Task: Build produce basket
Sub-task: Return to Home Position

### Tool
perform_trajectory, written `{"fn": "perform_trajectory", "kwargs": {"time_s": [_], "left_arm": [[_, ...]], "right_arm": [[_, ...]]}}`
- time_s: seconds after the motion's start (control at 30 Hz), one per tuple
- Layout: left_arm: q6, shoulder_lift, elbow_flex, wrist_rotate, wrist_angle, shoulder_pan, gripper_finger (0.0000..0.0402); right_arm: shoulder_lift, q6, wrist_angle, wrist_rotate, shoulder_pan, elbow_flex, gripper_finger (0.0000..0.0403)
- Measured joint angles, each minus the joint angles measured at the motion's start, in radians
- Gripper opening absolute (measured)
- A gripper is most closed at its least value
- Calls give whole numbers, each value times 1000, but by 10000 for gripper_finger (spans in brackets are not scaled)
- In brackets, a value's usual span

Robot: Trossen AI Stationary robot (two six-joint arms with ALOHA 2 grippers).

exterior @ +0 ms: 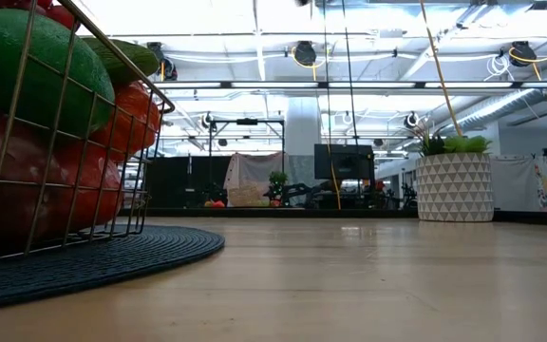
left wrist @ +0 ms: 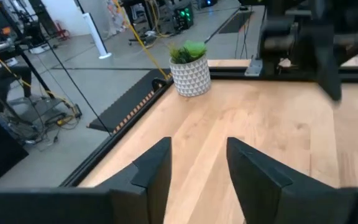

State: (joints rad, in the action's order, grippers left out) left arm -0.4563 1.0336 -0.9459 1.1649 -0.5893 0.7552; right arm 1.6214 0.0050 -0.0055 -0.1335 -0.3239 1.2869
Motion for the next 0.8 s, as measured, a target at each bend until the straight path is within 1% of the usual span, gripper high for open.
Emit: {"fn": "perform_trajectory", "kwargs": {"time_s": [0.07, 0.13, 0.33, 0.4, 0.5, 0.57, 0.63, 0.73, 0.8], "left_arm": [[-25, -1, 0, 0, -20, 8, 139], [-24, -1, 0, -8, -17, 12, 115], [-17, 0, 16, -46, -3, 7, 30], [-10, 0, 44, -48, 14, 3, 8], [37, -1, 94, -76, 94, -20, 9], [110, -1, 128, -148, 179, -49, 10], [211, -1, 161, -249, 300, -86, 5], [377, -2, 209, -398, 480, -147, 5], [467, -2, 247, -469, 578, -189, 9]], "right_arm": [[-100, 7, 8, -33, -27, -94, 143], [-199, 8, 55, -75, -53, -196, 117], [-477, 1, 202, -81, -114, -494, 16], [-552, -10, 233, -81, -127, -577, 7], [-646, 6, 238, -76, -130, -676, 12], [-699, -2, 242, -67, -129, -729, 9], [-744, -22, 242, -30, -128, -777, 3], [-791, -45, 260, -18, -117, -836, 2], [-814, -62, 293, -5, -105, -877, 1]]}}
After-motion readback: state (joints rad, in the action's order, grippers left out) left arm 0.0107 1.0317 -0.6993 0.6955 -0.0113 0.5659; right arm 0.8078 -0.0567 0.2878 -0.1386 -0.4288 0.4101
